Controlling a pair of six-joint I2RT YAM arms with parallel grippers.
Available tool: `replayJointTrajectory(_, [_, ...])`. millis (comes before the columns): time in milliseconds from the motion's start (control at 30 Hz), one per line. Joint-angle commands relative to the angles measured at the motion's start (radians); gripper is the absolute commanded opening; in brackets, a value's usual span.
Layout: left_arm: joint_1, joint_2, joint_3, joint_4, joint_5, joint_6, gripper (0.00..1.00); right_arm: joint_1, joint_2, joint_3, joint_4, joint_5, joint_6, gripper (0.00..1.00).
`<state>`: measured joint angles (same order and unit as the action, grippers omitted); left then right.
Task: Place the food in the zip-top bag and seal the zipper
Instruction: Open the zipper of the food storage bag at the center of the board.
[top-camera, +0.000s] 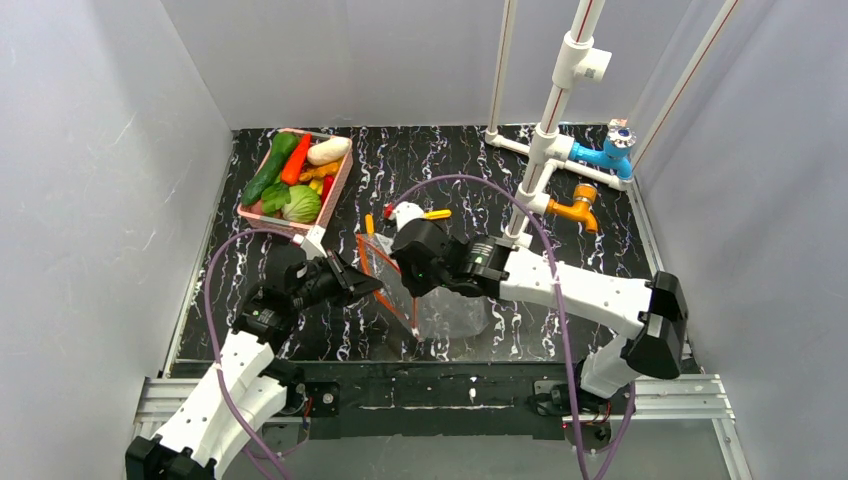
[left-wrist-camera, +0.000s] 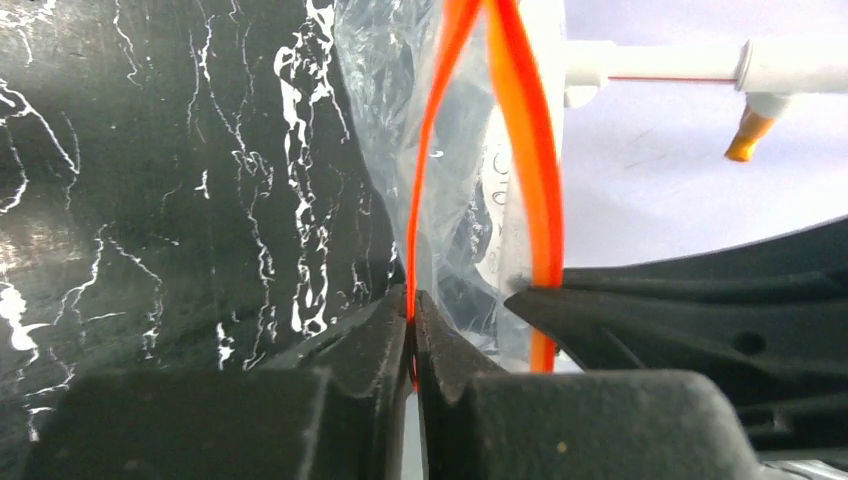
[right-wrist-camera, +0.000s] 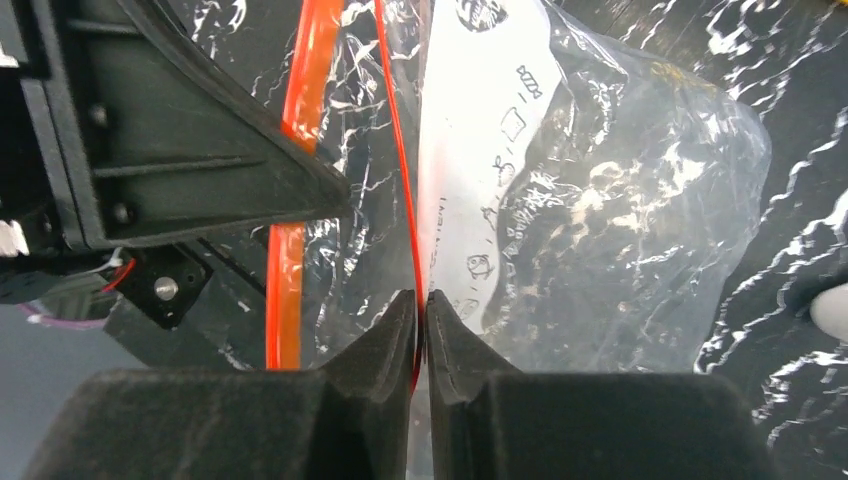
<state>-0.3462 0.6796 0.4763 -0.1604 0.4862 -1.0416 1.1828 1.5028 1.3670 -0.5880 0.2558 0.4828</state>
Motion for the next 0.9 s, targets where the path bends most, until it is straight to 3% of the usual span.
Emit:
replayJointTrajectory(0, [0.003, -0.017, -0.022, 0.04, 0.043, 0.015, 0.0, 0.067, 0.091, 0.177, -0.191, 0.247, -0.02, 0.23])
replayJointTrajectory(133, [0.003, -0.068, -0.031, 0.04, 0.033, 0.007, 0.0, 0.142, 0.195, 0.331, -0.368, 0.448, -0.011, 0.5])
replayJointTrajectory(233, [0.002, -0.086, -0.027, 0.025, 0.031, 0.005, 0.0, 0.18, 0.277, 0.449, -0.488, 0.557, 0.001, 0.62])
replayJointTrajectory(333, [0.003, -0.094, -0.019, 0.0, 0.03, 0.001, 0.0, 0.201, 0.356, 0.543, -0.582, 0.604, 0.0, 0.61])
replayJointTrajectory(400, [0.001, -0.099, -0.021, -0.004, 0.03, -0.012, 0.0, 0.212, 0.377, 0.565, -0.574, 0.586, -0.022, 0.6])
replayJointTrajectory(500, [0.003, -0.1, -0.019, -0.01, 0.03, -0.016, 0.0, 0.229, 0.389, 0.569, -0.548, 0.558, -0.028, 0.51])
replayJointTrajectory(667, [0.003, -0.096, -0.004, -0.026, 0.022, -0.01, 0.0, 0.244, 0.402, 0.566, -0.522, 0.558, -0.021, 0.5])
replayJointTrajectory(867, [0.003, -0.079, -0.003, -0.024, 0.015, -0.019, 0.0, 0.246, 0.453, 0.577, -0.523, 0.588, -0.043, 0.31])
